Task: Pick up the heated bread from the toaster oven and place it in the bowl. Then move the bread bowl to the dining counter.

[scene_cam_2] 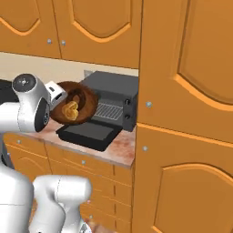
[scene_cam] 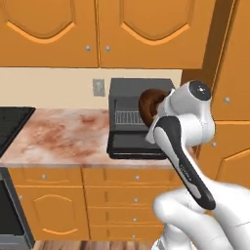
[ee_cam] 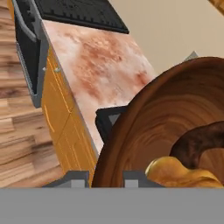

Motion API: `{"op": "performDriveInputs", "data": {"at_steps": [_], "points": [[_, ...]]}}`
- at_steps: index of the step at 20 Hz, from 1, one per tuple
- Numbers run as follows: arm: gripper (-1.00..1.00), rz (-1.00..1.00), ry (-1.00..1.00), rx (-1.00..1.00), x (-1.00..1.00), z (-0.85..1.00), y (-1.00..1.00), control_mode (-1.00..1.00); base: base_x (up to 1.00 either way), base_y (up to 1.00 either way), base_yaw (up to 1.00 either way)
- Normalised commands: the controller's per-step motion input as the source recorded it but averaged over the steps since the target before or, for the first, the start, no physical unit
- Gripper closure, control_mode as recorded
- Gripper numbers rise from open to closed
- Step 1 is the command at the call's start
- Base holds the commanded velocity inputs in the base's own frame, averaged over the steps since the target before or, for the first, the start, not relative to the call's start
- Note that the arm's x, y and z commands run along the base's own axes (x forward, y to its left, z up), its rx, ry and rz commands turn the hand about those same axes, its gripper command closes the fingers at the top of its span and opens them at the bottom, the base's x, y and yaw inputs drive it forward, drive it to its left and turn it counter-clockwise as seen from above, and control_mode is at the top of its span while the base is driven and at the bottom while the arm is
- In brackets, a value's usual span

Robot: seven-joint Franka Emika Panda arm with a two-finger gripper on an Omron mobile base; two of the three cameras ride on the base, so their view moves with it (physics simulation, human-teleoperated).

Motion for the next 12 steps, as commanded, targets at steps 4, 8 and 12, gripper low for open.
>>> {"op": "performDriveInputs", "data": {"at_steps": [4, 8, 12], "points": [[1.0, 0.0, 0.0, 0.0, 0.0, 0.0, 0.0, 1.0, -0.44, -0.3, 0.97], [1.0, 0.0, 0.0, 0.0, 0.0, 0.0, 0.0, 1.0, -0.01, 0.0, 1.0], [1.0, 0.0, 0.0, 0.0, 0.0, 0.0, 0.0, 1.0, 0.0, 0.0, 1.0]]}}
